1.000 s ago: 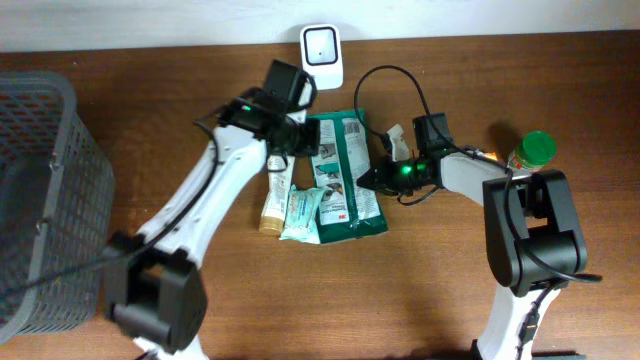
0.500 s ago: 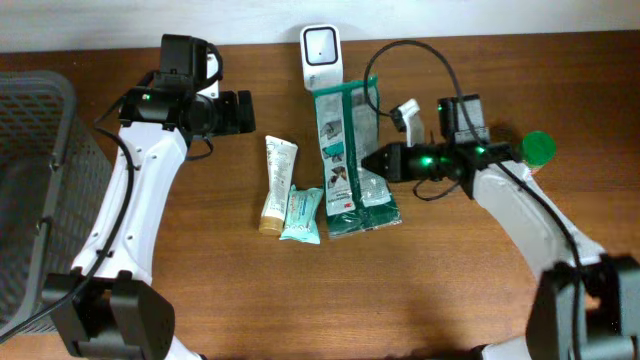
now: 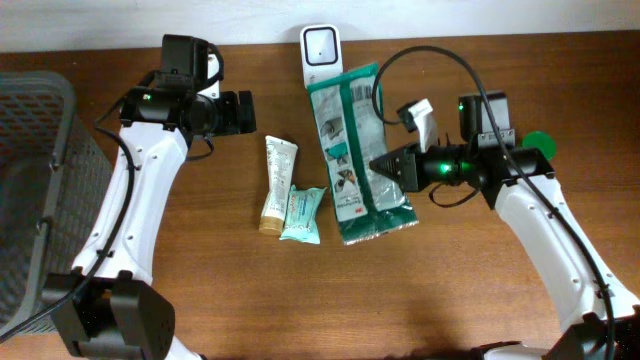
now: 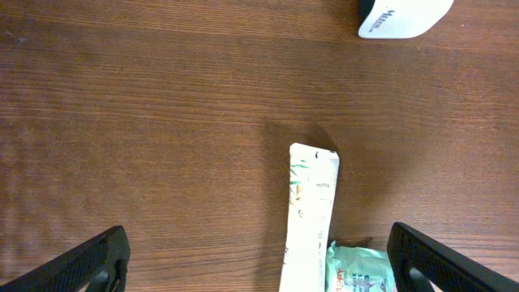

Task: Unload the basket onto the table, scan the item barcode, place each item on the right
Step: 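Release the left gripper and lift the glove pack with the right gripper, then hold the glove pack barcode in front of the white scanner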

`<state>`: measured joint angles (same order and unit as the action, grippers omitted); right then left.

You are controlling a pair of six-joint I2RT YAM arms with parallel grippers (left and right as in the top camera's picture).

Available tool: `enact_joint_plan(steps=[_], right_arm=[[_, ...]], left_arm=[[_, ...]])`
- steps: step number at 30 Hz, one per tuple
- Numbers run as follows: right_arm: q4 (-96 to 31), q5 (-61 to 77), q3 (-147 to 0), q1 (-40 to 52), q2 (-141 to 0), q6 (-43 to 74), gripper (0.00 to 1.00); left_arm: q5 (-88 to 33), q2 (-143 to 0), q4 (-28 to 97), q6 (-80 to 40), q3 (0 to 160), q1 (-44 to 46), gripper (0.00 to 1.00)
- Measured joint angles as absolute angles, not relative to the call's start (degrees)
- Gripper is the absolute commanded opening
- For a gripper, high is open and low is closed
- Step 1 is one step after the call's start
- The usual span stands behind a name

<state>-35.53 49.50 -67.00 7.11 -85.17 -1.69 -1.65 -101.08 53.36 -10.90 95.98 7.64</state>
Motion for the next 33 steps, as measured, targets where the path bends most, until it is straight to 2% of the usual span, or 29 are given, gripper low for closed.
enact_joint_plan(steps=[5, 9, 11, 15, 17, 20, 26, 33], right_arm=[[-41.6, 32.8, -79.8, 11.8, -86.3, 0.0, 0.04], [-46.5, 17.0, -93.9, 17.4, -92.8, -1.3, 0.04], [-46.0, 5.5, -100.6, 20.3, -99.4, -3.6, 0.04], [-43.9, -17.3, -102.2, 26.0, -107.7, -7.9, 0.04], [-41.0, -30.2, -102.2, 29.2, -112.6, -10.3, 0.04], [-32.8, -41.7, -102.2, 31.3, -117.0, -14.2, 0.04], [-15.1, -56.8, -102.4, 31.5, -123.9, -26.4, 0.04], [-0.5, -58.1, -102.3, 31.5, -128.4, -41.5, 0.04]], left_arm=[[-1.6, -101.1, 53.3, -10.9, 96.0, 7.6, 0.99], [-1.7, -101.1, 53.4, -10.9, 96.0, 7.6, 0.99], [-1.7, -101.1, 53.4, -10.9, 96.0, 7.6, 0.99], [-1.7, -101.1, 53.4, -10.9, 96.0, 7.6, 0.99], [-1.7, -101.1, 53.3, -10.9, 96.0, 7.6, 0.99], [-1.7, -101.1, 53.3, -10.9, 96.0, 7.6, 0.99], [-1.6, -101.1, 53.4, -10.9, 96.0, 7.6, 0.99], [-1.7, -101.1, 53.4, -10.9, 96.0, 7.6, 0.99]])
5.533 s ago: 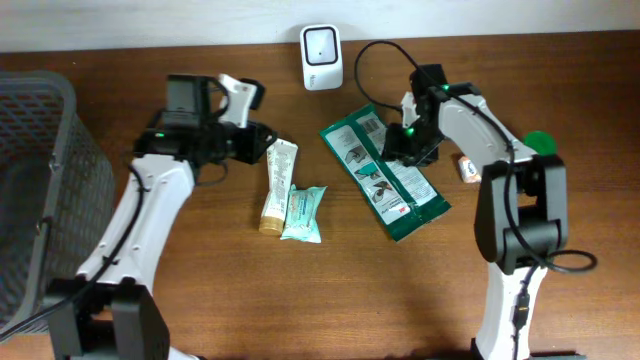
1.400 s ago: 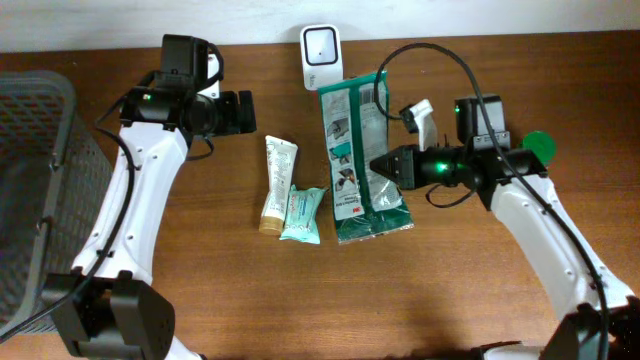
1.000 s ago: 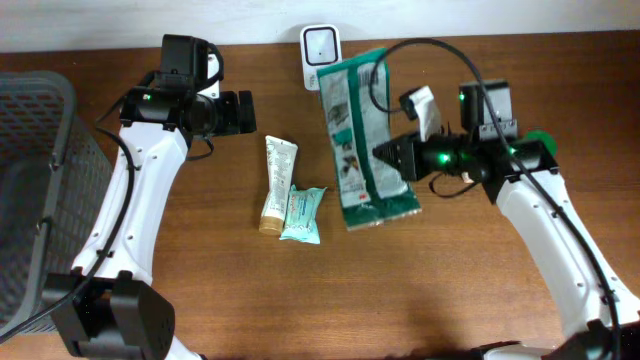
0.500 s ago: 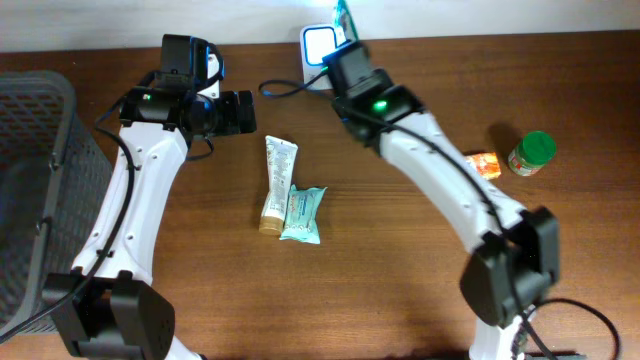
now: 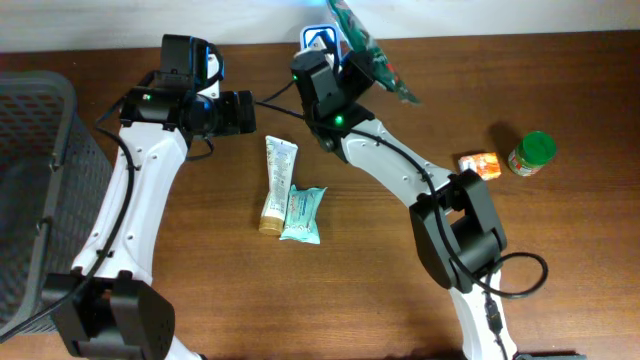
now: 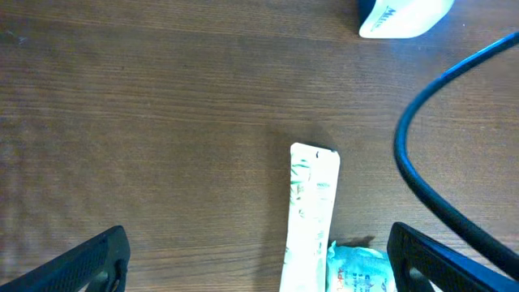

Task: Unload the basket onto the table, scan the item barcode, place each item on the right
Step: 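Hold the glove pack barcode in front of the white scanner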

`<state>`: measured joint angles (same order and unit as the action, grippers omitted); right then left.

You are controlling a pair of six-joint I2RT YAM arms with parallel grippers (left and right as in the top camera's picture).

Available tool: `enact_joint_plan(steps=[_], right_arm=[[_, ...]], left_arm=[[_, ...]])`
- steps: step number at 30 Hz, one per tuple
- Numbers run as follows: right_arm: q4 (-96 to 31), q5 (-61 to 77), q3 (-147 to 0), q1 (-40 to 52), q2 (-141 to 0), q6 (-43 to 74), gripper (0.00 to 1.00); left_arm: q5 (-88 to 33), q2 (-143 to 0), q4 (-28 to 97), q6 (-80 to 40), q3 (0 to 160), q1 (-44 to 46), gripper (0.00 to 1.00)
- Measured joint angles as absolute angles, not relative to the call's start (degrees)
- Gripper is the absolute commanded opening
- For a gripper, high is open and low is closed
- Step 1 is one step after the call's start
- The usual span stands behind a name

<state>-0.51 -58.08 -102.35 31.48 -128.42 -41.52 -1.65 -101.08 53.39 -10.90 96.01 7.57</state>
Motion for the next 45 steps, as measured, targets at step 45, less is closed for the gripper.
enact_joint_plan(steps=[45], right_arm=[[7.2, -61.2, -102.5, 30.5, -133.8, -53.4, 0.04]], left_arm=[[-1.7, -101.1, 53.4, -10.9, 96.0, 7.6, 0.99]])
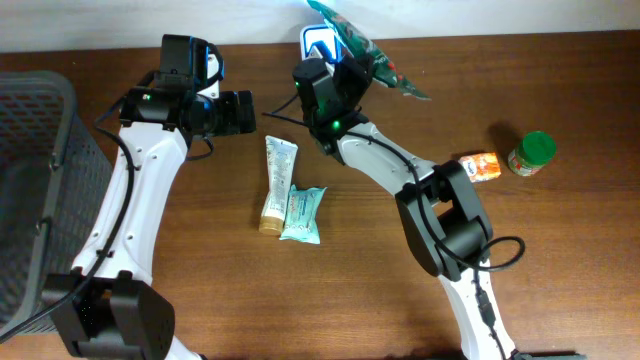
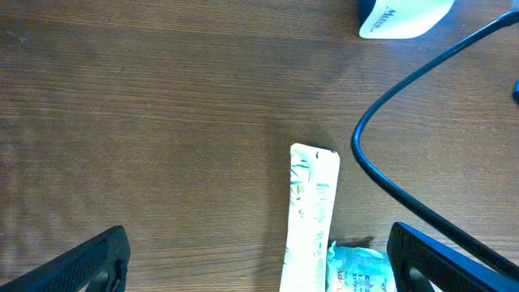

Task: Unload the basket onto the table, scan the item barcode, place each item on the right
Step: 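Hold the glove pack barcode in front of the white scanner, then carry the glove pack right and set it down near the jar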

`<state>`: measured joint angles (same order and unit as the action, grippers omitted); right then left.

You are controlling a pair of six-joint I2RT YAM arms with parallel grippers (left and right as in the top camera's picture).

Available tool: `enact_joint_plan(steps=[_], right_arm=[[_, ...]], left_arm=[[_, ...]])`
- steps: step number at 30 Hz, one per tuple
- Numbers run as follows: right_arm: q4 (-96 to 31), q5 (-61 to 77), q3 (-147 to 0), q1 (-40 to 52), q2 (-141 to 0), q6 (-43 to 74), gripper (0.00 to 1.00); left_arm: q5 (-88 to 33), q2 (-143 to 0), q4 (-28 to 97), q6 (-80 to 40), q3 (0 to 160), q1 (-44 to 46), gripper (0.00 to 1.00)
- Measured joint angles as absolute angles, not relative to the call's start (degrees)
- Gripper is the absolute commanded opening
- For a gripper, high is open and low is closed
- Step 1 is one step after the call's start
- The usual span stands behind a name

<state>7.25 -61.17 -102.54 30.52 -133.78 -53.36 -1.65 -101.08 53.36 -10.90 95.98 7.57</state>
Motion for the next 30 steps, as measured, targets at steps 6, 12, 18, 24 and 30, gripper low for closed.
enact_joint_plan(steps=[6, 12, 18, 24, 30], right_arm=[[-2.7, -57.3, -102.8, 30.2, -129.4, -44.2, 0.04], [-17.3, -49.5, -102.9, 26.8, -126.5, -29.3, 0.04], [-33.7, -34.0, -103.0, 19.5, -117.7, -10.1, 0.04], [-44.9, -17.1, -103.1, 13.1, -114.7, 4.7, 0.04], [-50.2, -11.4, -103.1, 11.3, -114.7, 10.3, 0.04]], left_arm=[[-1.7, -101.1, 53.4, -10.9, 96.0, 7.6, 0.99], [-1.7, -101.1, 53.4, -10.9, 96.0, 7.6, 0.99], [-1.7, -101.1, 53.3, -10.9, 96.0, 7.6, 0.99], [-1.7, -101.1, 53.4, -10.9, 96.0, 3.3, 0.99], [-1.6, -101.1, 53.4, -10.9, 96.0, -3.6, 0.99]])
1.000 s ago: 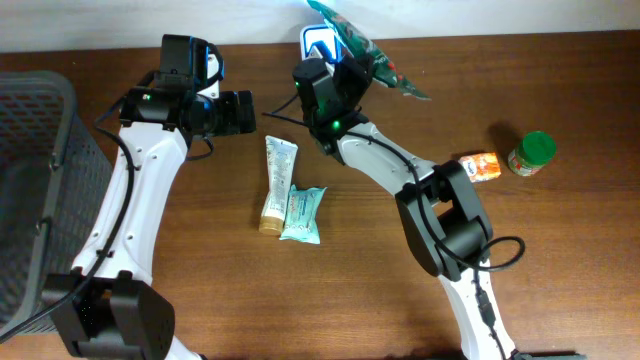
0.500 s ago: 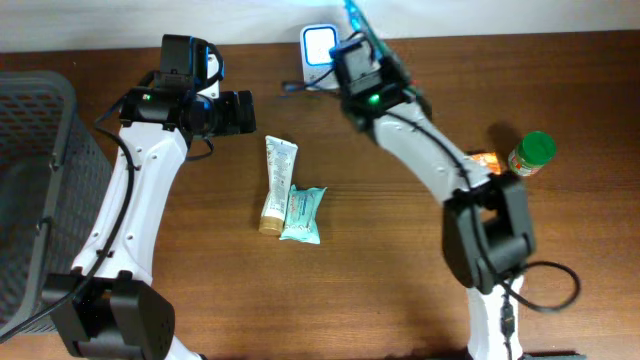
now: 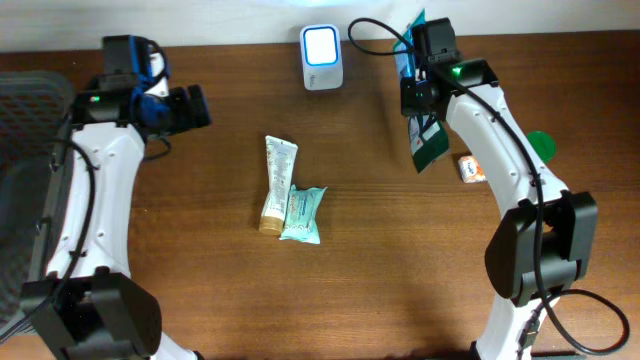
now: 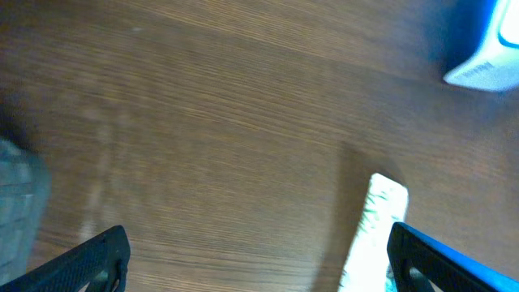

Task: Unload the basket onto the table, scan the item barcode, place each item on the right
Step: 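Carry the glove pack right and set it down near the jar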

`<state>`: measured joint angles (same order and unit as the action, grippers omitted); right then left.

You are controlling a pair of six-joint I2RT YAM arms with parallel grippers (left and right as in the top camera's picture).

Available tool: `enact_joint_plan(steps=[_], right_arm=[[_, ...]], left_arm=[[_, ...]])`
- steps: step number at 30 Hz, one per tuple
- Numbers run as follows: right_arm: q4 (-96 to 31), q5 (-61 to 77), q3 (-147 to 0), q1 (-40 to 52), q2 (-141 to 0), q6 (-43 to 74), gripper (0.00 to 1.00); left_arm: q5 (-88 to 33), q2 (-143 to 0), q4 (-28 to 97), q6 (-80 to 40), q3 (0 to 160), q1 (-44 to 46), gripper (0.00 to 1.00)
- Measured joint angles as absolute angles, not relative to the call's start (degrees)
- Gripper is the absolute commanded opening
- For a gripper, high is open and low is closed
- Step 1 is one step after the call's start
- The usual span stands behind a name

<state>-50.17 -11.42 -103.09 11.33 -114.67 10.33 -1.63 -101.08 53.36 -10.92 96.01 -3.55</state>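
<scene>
A white barcode scanner (image 3: 322, 45) stands at the table's back edge, its face lit blue; its corner shows in the left wrist view (image 4: 486, 69). My right gripper (image 3: 414, 92) is to the right of the scanner, shut on a long green plastic package (image 3: 428, 140) that hangs down from it above the table. My left gripper (image 3: 198, 106) is far left of the scanner, open and holding nothing, with its dark fingertips (image 4: 89, 264) wide apart over bare wood.
A white tube (image 3: 277, 185) (image 4: 377, 223) and a teal packet (image 3: 303, 213) lie mid-table. An orange box (image 3: 470, 168) and a green-capped jar (image 3: 541, 146) sit right, partly behind the right arm. A grey basket (image 3: 30, 150) stands at the left edge.
My right gripper has moved with the green package from over the scanner to the right of it, where the package hangs down. My left arm has shifted left, nearer the basket.
The green package lay flat on the table with my right gripper at its right edge. Then the gripper held it up by the scanner at the back, and it was still there later. Now it hangs to the scanner's right, and my left arm has drawn left.
</scene>
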Motion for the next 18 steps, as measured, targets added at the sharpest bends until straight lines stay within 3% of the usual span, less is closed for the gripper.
enact_joint_plan(steps=[3, 11, 18], right_arm=[[-52.4, -9.0, -103.1, 9.6, -114.7, 14.9, 0.04], [-54.3, 3.7, -103.1, -5.3, -114.7, 22.8, 0.04], [-54.2, 6.3, -102.7, -7.8, -114.7, 24.0, 0.06]], left_arm=[[-1.6, -101.1, 53.4, -10.9, 96.0, -5.8, 0.99], [-1.7, -101.1, 53.4, -10.9, 96.0, -6.5, 0.99], [-1.7, -101.1, 53.4, -10.9, 96.0, -6.5, 0.99]])
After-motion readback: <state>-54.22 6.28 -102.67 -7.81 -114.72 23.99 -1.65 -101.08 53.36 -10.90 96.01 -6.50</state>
